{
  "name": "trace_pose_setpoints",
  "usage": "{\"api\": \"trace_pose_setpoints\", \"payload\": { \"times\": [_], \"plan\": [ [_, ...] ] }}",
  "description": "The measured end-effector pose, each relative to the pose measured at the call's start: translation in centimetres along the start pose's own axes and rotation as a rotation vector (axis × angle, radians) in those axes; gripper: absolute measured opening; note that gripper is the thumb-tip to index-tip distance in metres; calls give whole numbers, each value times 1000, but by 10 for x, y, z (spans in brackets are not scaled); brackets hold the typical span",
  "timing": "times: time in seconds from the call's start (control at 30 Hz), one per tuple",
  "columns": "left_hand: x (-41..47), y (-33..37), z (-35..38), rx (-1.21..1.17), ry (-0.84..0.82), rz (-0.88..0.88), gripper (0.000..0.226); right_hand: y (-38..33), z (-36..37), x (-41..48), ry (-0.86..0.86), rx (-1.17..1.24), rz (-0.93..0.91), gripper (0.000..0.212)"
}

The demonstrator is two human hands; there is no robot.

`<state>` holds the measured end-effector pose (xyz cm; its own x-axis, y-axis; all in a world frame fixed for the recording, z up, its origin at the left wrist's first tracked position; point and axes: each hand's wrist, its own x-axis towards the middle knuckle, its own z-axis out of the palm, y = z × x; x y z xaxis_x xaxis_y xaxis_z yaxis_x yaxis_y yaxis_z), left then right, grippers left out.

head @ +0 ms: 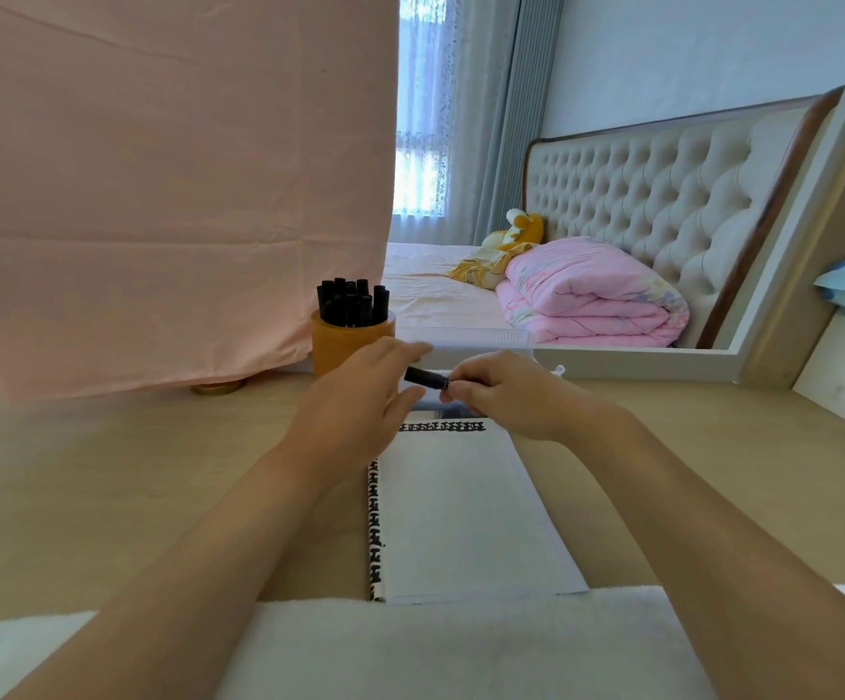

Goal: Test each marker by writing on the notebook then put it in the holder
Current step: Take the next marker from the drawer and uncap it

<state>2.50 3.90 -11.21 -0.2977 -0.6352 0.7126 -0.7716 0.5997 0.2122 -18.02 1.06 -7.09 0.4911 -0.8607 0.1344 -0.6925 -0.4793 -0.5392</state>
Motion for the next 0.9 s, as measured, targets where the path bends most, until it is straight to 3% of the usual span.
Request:
{"api": "trace_pose_setpoints", "payload": {
  "times": [0.27,0.43,0.57,0.67,0.8,0.9],
  "plan": [
    [2,-6,1,95,-100,103,25,4,1,2,-39,-59,-86,19],
    [3,-11,2,42,-254,-63,24,13,14,8,68,-209,-246,17],
    [4,-16,-2,-176,-278,-246,21,10,20,8,249,-357,-407,16],
    [5,-19,-6,-110,-265,-147,19,8,22,7,206,-345,-347,21],
    [3,-24,-9,-8,-264,-33,24,4,22,7,28,-88,-158,24],
    [3,-24,-11,-50,-271,-67,19,5,23,7,103,-213,-254,18]
  ]
}}
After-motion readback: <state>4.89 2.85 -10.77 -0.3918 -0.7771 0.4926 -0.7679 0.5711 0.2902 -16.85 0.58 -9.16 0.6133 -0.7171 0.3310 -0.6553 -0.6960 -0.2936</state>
